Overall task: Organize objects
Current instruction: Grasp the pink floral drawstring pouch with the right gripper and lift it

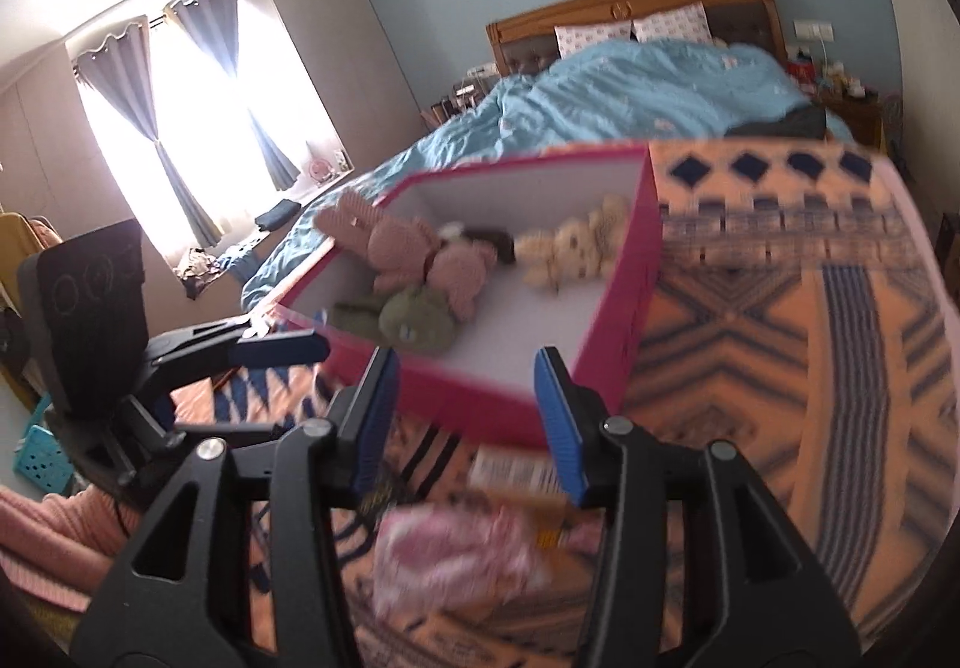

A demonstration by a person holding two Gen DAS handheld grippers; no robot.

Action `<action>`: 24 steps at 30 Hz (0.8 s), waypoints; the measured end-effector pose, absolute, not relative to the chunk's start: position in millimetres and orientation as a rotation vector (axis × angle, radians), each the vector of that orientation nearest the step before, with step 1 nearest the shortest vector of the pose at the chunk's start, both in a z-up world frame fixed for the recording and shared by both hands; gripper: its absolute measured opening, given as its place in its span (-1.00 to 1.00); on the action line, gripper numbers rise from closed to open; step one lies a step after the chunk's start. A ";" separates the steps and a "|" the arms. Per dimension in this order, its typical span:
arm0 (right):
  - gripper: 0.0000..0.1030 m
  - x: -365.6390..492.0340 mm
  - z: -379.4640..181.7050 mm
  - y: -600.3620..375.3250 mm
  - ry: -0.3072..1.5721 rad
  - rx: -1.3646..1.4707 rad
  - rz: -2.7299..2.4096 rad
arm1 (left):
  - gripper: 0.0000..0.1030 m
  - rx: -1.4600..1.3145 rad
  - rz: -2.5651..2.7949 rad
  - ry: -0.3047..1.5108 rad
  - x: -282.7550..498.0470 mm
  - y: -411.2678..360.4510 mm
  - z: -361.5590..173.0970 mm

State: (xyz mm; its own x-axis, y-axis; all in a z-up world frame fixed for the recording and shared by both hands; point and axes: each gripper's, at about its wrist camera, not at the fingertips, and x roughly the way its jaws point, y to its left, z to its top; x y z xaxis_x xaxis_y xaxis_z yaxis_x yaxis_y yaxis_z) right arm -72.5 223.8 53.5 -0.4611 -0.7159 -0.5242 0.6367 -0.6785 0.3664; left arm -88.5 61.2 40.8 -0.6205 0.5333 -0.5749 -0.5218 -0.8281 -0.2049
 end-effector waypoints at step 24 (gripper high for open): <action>-0.02 -42.2 -36.6 240.8 -0.386 1.135 -2.086 | -0.05 -1.079 2.211 -0.008 -75.1 88.9 -27.4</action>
